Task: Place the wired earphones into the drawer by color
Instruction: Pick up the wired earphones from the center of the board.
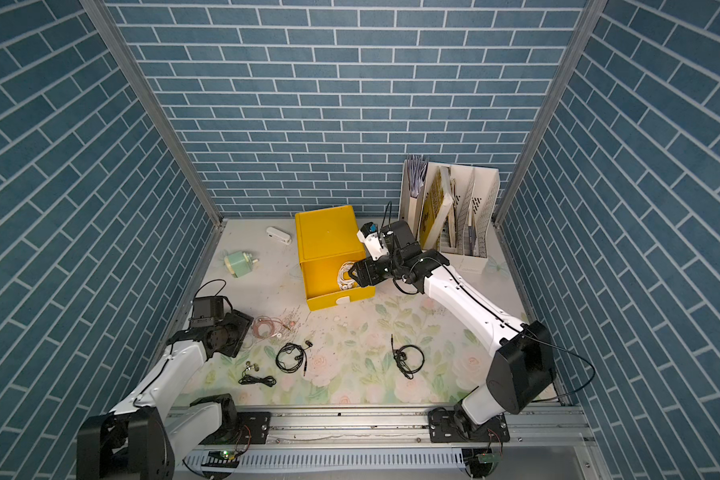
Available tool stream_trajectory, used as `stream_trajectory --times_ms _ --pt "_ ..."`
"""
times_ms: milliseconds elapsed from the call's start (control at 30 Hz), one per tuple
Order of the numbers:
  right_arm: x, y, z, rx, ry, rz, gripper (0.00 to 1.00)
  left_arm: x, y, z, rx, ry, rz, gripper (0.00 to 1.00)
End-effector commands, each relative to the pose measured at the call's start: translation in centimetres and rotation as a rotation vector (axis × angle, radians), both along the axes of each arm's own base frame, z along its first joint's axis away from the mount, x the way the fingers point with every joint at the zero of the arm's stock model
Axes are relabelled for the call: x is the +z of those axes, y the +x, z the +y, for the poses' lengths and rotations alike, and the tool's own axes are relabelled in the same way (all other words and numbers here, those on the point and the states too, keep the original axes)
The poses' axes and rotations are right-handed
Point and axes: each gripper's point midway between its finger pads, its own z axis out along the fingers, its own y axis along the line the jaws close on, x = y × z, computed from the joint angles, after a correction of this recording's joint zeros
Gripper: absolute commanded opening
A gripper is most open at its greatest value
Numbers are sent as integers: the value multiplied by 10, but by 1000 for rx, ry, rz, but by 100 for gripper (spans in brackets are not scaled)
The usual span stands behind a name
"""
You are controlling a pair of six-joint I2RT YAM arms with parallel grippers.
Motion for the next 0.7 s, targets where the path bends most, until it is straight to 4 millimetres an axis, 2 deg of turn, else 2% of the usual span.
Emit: stream_trajectory --times_ms 0,300,500,567,667 --pt "5 -2 -3 7 -8 -42 77 -5 -1 -1 -5 -16 6 75" --pt "2 0 -5 1 -14 -40 76 -18 -9 -3 -21 -19 41 73" --pt "-2 0 -5 -1 -23 -35 76 -29 -16 -2 -23 -16 87 64" --pt "-1 0 -6 -2 -25 -38 76 -28 -15 0 -22 -9 86 58" --pt "-1 0 -7 -5 -30 -41 75 -27 -16 3 -20 -1 89 55"
